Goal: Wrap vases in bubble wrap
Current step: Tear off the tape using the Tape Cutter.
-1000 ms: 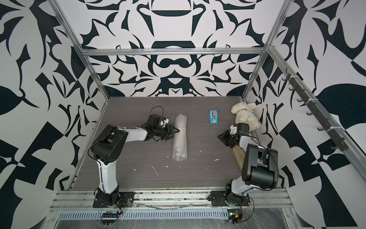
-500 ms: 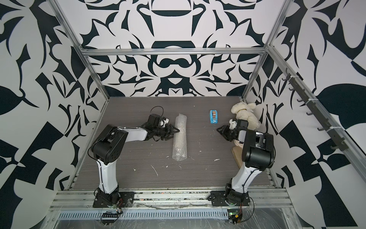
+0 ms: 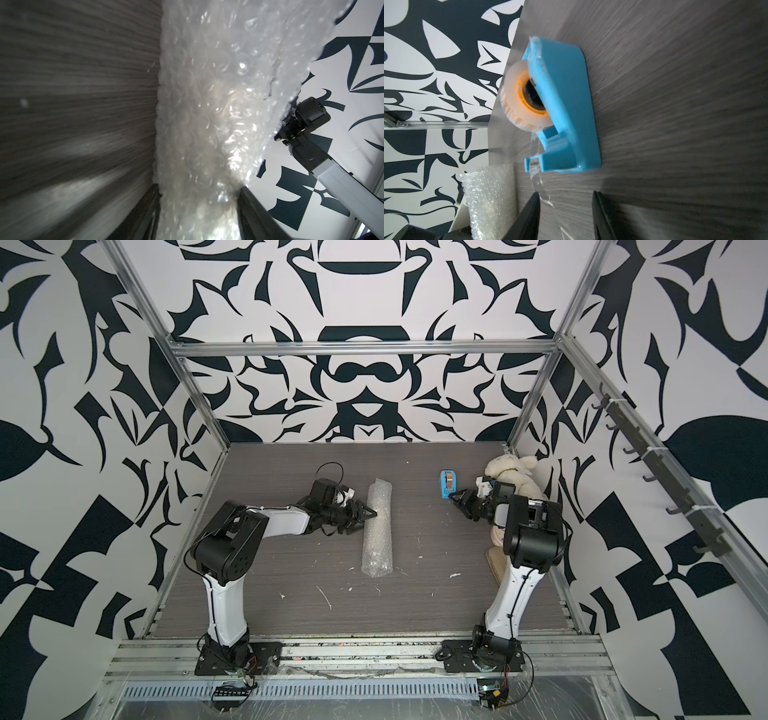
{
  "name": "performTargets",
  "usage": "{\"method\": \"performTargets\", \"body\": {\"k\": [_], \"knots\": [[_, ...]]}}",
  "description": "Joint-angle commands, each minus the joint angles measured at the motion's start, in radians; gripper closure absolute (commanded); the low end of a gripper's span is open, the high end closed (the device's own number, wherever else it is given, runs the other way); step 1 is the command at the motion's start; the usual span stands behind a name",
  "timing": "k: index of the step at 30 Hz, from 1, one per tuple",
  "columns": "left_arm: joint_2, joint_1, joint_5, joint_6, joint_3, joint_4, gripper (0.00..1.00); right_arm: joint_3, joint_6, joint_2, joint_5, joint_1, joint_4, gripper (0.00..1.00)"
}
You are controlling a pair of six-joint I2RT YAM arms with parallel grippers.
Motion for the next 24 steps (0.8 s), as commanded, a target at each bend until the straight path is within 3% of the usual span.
{"method": "performTargets", "body": {"k": [1, 24], "knots": [[0.041, 0.002, -0.068, 0.007, -0.014, -0.133, 0.4, 0.024, 0.006, -0.009, -0.039, 0.01, 0.005, 0.57], [0.035, 0.002, -0.067, 0.01, -0.024, -0.135, 0.4, 0.01, 0.077, 0.016, -0.119, 0.01, 0.125, 0.81]]}}
